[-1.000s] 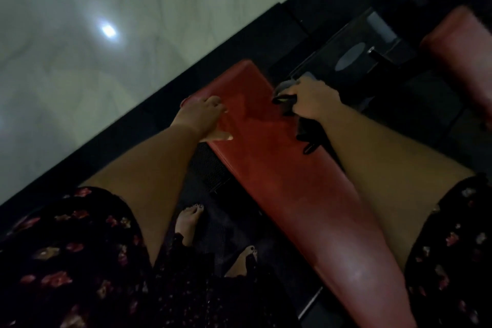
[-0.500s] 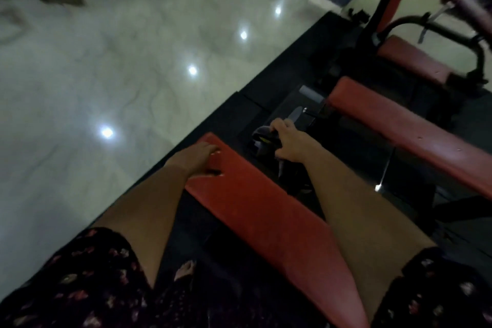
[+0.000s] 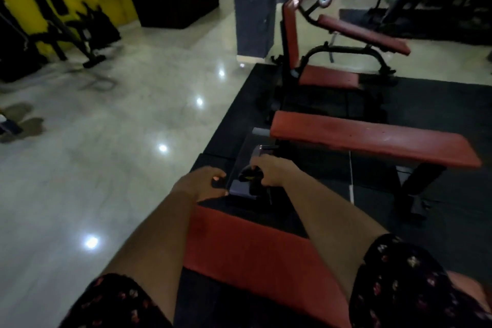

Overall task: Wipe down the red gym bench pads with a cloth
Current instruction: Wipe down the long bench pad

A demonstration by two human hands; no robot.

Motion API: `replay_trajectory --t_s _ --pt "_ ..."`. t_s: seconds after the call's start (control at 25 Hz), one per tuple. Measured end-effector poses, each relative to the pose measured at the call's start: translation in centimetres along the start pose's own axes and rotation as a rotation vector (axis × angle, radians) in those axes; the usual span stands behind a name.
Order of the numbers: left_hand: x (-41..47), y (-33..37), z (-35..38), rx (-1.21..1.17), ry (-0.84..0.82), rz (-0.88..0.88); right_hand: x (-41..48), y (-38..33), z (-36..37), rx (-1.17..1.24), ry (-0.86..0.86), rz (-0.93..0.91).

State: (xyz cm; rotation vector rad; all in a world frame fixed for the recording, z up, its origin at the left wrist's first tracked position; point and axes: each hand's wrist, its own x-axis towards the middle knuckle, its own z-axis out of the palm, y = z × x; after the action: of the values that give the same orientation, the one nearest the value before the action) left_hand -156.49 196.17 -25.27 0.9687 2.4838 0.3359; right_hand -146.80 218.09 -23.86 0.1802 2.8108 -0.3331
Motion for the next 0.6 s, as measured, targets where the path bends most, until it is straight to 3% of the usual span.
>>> replay_trajectory --t_s 0.12,0.32,0.6 --pt "0.7 3.2 1.1 0.071 -0.086 0.044 -3.1 2.3 1.8 0.047 0.020 0.113" --pt "5.1 10.7 0.1 0.116 -0.021 0.226 -7.8 7.3 2.1 0.201 0.162 0.336" --pt "9.0 17.0 2.6 0.177 -0.110 0.450 -13.3 12.7 0.4 0.414 0.225 0.606"
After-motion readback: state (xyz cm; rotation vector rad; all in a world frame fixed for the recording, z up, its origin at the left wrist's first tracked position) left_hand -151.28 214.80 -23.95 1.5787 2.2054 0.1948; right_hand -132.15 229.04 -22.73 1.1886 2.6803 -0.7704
